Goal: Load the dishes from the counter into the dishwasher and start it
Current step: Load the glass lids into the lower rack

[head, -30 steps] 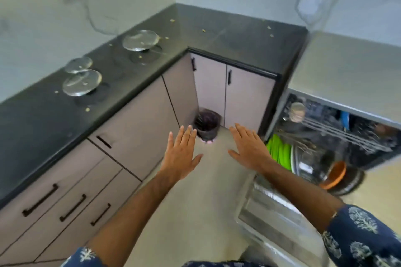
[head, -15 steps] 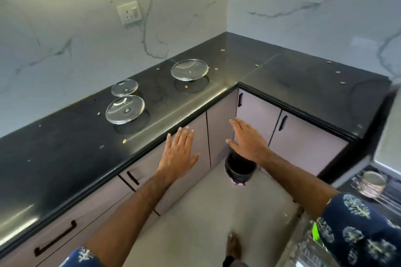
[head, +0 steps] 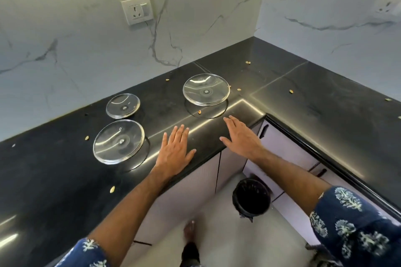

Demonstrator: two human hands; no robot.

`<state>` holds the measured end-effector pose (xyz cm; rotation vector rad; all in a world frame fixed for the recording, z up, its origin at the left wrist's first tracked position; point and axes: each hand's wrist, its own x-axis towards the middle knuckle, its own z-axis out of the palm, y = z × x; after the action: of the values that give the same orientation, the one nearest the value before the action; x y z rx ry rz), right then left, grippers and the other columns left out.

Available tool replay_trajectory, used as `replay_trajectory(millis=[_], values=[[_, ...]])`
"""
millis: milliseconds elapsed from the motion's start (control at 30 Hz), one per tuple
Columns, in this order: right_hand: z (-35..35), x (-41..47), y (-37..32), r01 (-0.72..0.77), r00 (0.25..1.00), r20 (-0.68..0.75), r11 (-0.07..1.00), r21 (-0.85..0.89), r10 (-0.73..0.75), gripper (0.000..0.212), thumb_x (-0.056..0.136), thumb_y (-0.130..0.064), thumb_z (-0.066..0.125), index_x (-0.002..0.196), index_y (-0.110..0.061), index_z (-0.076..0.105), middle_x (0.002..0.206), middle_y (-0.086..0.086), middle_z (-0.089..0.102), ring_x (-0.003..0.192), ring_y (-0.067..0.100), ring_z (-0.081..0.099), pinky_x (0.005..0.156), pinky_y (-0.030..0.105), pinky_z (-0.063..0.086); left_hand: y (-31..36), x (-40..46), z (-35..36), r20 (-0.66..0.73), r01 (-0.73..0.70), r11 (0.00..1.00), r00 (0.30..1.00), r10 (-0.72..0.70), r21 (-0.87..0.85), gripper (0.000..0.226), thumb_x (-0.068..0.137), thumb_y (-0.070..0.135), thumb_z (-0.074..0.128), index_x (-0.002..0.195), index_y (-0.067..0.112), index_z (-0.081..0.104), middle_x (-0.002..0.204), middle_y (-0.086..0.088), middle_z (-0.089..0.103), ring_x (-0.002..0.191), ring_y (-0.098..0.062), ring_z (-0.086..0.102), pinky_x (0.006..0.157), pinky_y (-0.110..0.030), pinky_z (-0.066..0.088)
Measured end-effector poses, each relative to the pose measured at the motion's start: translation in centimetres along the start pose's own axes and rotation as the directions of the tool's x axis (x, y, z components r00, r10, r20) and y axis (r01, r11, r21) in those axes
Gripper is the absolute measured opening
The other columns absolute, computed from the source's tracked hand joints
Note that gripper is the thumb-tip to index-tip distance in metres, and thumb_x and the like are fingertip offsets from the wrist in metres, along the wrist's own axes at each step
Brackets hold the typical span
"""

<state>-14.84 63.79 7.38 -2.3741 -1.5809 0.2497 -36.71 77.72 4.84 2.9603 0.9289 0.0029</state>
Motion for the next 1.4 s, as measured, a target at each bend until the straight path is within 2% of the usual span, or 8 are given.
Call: replay_trajectory(millis=[133, 267, 433, 700, 1100, 1200, 1333, 1400], values=[[0.9, 6.7, 0.4, -0.272, 0.959, 0.039, 0.87, 0.412, 0.281, 0.07, 0.096, -0.038, 0.059, 0.15, -0.008, 0.028, 0.152, 0.014, 0.035, 0.138, 0.028, 0.037, 0.114, 0.037, 0.032, -2.8, 6.7, 2.0, 0.07, -0.044, 0.998, 0.996, 0.046, -0.035, 0.078, 0.101, 0.056, 0.031, 0.159, 0.012, 0.004, 0.167, -0.009, 0.002, 0.154, -0.027, -0.003, 0.124, -0.053, 0.009], [1.6, 12.2, 1.6, -0.514, 0.797, 0.264, 0.379, 0.769, 0.544, 0.068, 0.095, -0.039, 0.061, 0.148, -0.012, 0.028, 0.116, 0.0, 0.057, 0.114, 0.022, 0.057, 0.103, 0.035, 0.045, -5.4, 12.1, 4.1, 0.152, -0.08, 0.997, 0.985, 0.083, -0.024, 0.078, 0.102, 0.056, 0.03, 0.159, 0.01, 0.003, 0.167, -0.01, 0.0, 0.154, -0.027, -0.005, 0.124, -0.053, 0.008], [3.8, 17.4, 3.0, -0.466, 0.705, 0.399, -0.041, 0.884, 0.587, 0.067, 0.097, -0.034, 0.061, 0.148, -0.012, 0.024, 0.129, 0.019, 0.055, 0.115, 0.031, 0.061, 0.1, 0.039, 0.05, -7.2, 15.4, 7.6, 0.149, -0.089, 0.993, 0.984, 0.101, -0.08, 0.079, 0.099, 0.062, 0.014, 0.159, 0.012, 0.007, 0.167, -0.007, 0.005, 0.154, -0.024, -0.001, 0.124, -0.053, 0.006], [6.1, 22.7, 2.6, -0.211, 0.678, 0.451, -0.434, 0.876, 0.581, 0.026, 0.095, -0.001, 0.044, 0.117, -0.015, 0.044, 0.116, 0.026, 0.066, 0.101, 0.041, 0.069, 0.088, 0.049, 0.056, -7.5, 15.6, 8.8, 0.037, -0.121, 0.99, 0.992, 0.123, -0.069, 0.073, 0.101, 0.058, 0.02, 0.159, 0.014, 0.013, 0.167, -0.008, 0.011, 0.155, -0.022, 0.002, 0.125, -0.05, 0.005], [5.5, 11.6, 2.4, 0.093, 0.786, 0.318, -0.609, 0.788, 0.53, 0.064, 0.082, 0.018, 0.032, 0.138, -0.013, 0.042, 0.122, 0.035, 0.061, 0.109, 0.048, 0.064, 0.085, 0.047, 0.058, -7.7, 15.4, 9.1, 0.027, -0.151, 0.983, 0.988, 0.155, -0.106, 0.069, 0.101, 0.053, 0.024, 0.157, 0.013, 0.019, 0.166, -0.008, 0.013, 0.154, -0.024, 0.004, 0.123, -0.054, 0.009], [4.7, 5.6, 2.7, 0.113, 0.783, 0.278, -0.566, 0.816, 0.557, 0.074, 0.075, 0.017, 0.034, 0.142, -0.012, 0.042, 0.126, 0.035, 0.059, 0.113, 0.049, 0.062, 0.086, 0.046, 0.058, -7.1, 15.3, 8.7, 0.02, -0.195, 0.933, 0.977, 0.21, -0.302, 0.066, 0.101, 0.052, 0.022, 0.156, 0.015, 0.025, 0.165, -0.003, 0.019, 0.154, -0.017, 0.007, 0.123, -0.055, 0.007], [3.6, -4.4, 2.4, 0.151, 0.738, 0.245, -0.507, 0.849, 0.629, 0.076, 0.069, 0.014, 0.035, 0.14, -0.013, 0.046, 0.127, 0.037, 0.057, 0.106, 0.047, 0.065, 0.081, 0.045, 0.06, -1.1, 14.2, 6.1, -0.063, -0.234, 0.531, 0.945, 0.321, -0.814, 0.055, 0.105, 0.045, 0.03, 0.148, 0.014, 0.042, 0.157, -0.004, 0.036, 0.148, -0.019, 0.028, 0.119, -0.054, 0.025], [3.4, -9.8, 1.4, 0.155, 0.716, 0.239, -0.483, 0.862, 0.656, 0.075, 0.074, 0.019, 0.028, 0.139, -0.013, 0.046, 0.127, 0.038, 0.056, 0.102, 0.045, 0.067, 0.081, 0.046, 0.06, 3.4, 12.7, 3.8, 0.039, -0.063, 0.252, 0.924, 0.381, -0.966, 0.052, 0.104, 0.048, 0.034, 0.142, 0.015, 0.049, 0.145, -0.008, 0.051, 0.133, -0.029, 0.05, 0.109, -0.058, 0.04]])
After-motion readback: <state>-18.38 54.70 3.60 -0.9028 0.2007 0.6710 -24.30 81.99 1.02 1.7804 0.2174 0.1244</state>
